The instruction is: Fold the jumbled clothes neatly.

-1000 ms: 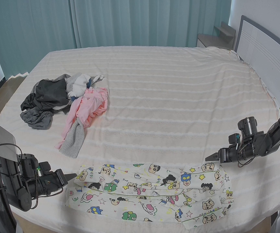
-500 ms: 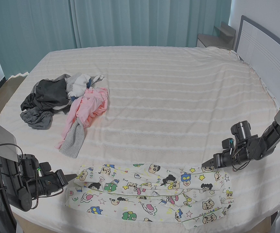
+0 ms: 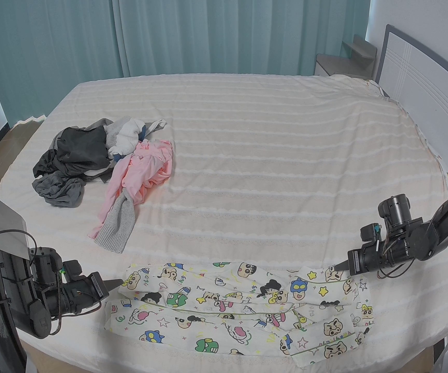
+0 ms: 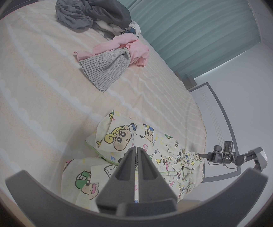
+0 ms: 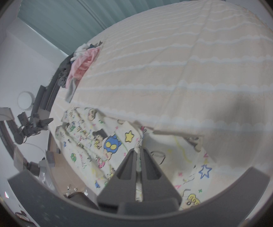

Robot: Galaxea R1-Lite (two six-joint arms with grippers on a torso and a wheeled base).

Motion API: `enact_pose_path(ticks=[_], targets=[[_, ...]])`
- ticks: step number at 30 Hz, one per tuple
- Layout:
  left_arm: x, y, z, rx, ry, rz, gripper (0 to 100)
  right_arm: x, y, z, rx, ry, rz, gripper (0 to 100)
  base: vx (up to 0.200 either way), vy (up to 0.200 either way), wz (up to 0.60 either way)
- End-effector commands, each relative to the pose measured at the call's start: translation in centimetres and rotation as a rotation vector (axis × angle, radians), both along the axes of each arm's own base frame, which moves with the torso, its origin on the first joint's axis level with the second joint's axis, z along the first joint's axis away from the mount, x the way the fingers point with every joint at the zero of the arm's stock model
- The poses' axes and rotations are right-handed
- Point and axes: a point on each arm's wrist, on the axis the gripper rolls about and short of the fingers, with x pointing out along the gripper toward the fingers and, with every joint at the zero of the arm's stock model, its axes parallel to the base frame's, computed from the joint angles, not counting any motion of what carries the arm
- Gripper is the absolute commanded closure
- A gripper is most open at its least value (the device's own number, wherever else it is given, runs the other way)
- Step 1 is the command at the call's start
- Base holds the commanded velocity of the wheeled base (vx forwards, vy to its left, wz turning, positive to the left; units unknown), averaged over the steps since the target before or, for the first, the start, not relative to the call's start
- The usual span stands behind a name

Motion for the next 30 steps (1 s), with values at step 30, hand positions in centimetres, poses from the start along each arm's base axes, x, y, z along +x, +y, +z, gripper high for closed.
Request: enact_pose_path(ticks=[30], targets=[[0.0, 0.0, 0.0, 0.004, -0.009, 0.001, 100, -3.4, -0.7, 1.0, -0.057, -0.223, 0.260, 100, 0.000, 0.000, 0.00]])
